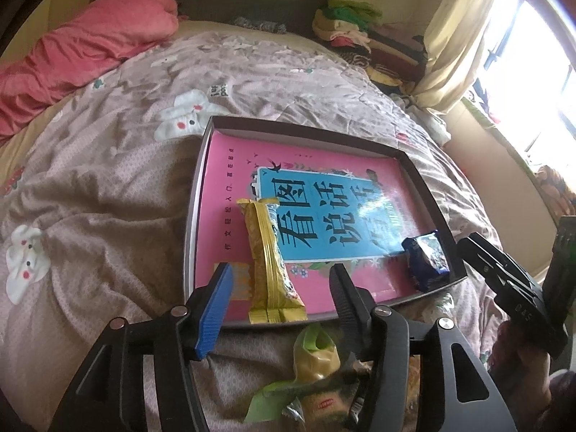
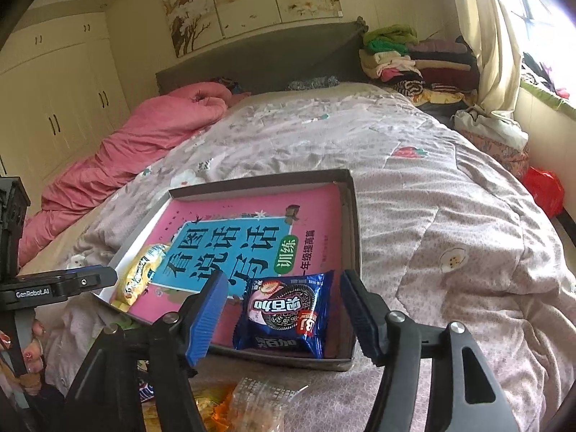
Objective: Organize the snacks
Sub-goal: 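Withdraw both grippers from the tray back toward the snack pile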
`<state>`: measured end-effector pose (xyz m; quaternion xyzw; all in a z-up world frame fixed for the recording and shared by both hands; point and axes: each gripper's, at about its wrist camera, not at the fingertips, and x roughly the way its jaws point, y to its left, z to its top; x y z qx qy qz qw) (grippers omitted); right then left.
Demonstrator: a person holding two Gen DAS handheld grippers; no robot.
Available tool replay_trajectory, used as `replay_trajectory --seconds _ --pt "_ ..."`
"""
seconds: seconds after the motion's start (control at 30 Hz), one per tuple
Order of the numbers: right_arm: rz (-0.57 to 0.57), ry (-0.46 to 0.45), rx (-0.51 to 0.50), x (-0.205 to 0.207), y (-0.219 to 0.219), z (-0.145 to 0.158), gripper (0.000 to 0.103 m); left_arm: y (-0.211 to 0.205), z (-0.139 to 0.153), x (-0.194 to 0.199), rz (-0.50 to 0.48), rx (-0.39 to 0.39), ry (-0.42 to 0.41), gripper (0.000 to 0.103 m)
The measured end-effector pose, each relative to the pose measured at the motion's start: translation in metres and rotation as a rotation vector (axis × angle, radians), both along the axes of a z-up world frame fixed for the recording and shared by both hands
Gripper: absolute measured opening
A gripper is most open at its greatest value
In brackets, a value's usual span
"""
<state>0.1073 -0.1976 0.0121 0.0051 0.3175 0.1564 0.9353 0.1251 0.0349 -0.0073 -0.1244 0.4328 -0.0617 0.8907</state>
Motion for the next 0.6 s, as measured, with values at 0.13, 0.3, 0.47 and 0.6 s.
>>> replay_trajectory --seconds 0.13,0.3,0.47,0.6 --pt "0.005 -0.007 0.014 -0.004 -0.001 0.004 0.068 -0.001 0.006 -0.007 -0.004 0.009 -0.016 0.064" --pt "0.013 -0.022 0.011 -0.009 0.000 0.007 0.070 -0.001 0.014 -0.016 -0.011 0.014 -0.036 0.070" --pt "0.026 -0.038 0.009 -0.015 0.002 0.011 0.072 -0.003 0.019 -0.025 -0.027 0.021 -0.046 0.074" --pt "0.030 -0.037 0.013 -0.019 0.002 0.011 0.073 -0.005 0.020 -0.030 -0.039 0.028 -0.046 0.074"
